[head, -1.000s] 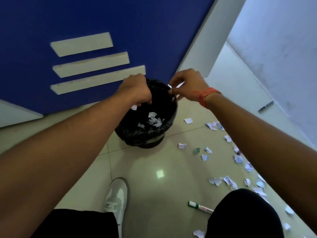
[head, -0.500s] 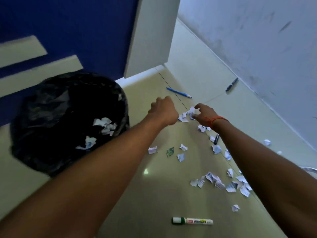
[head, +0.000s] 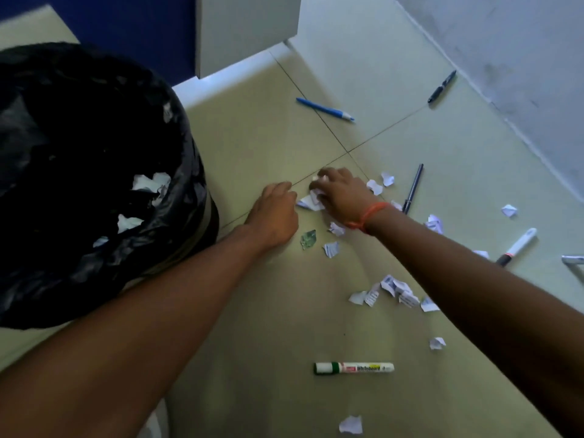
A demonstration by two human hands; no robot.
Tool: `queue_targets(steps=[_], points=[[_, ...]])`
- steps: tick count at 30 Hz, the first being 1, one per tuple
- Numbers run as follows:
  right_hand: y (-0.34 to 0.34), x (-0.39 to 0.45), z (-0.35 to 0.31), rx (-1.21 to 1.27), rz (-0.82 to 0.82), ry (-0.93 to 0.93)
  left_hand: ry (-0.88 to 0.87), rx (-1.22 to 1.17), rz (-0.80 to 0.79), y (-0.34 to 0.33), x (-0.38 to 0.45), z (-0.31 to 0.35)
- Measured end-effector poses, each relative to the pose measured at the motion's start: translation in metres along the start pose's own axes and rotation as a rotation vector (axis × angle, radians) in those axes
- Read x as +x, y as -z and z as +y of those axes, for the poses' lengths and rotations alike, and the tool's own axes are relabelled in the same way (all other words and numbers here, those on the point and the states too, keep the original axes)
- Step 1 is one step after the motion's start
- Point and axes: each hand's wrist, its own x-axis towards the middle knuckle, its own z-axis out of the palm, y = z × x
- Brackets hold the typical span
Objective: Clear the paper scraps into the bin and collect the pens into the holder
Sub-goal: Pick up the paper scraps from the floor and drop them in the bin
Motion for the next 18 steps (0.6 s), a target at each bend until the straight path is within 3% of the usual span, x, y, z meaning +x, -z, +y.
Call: queue_targets(steps=[4,8,13,18], points=[[-0.008,-0.052,-0.016,0.033,-0.052,0.112,-0.051,0.019,-0.066,-0.002,-0.040,-0.003],[-0.006,-0.083,-0.018,0.230,-0.065,-0.056,0.053,0.132,-0.088,-0.009,-0.076,0.001],[-0.015,-0.097,-0.026,0.157,-0.140,-0.157,0.168,0.136,-0.093,-0.032,-0.090,0.025],[-0.030,-0.089,-0.031,0.184,0.016,-0.114,0.139,0.043,0.060,-0.053,-0.079,0.048]])
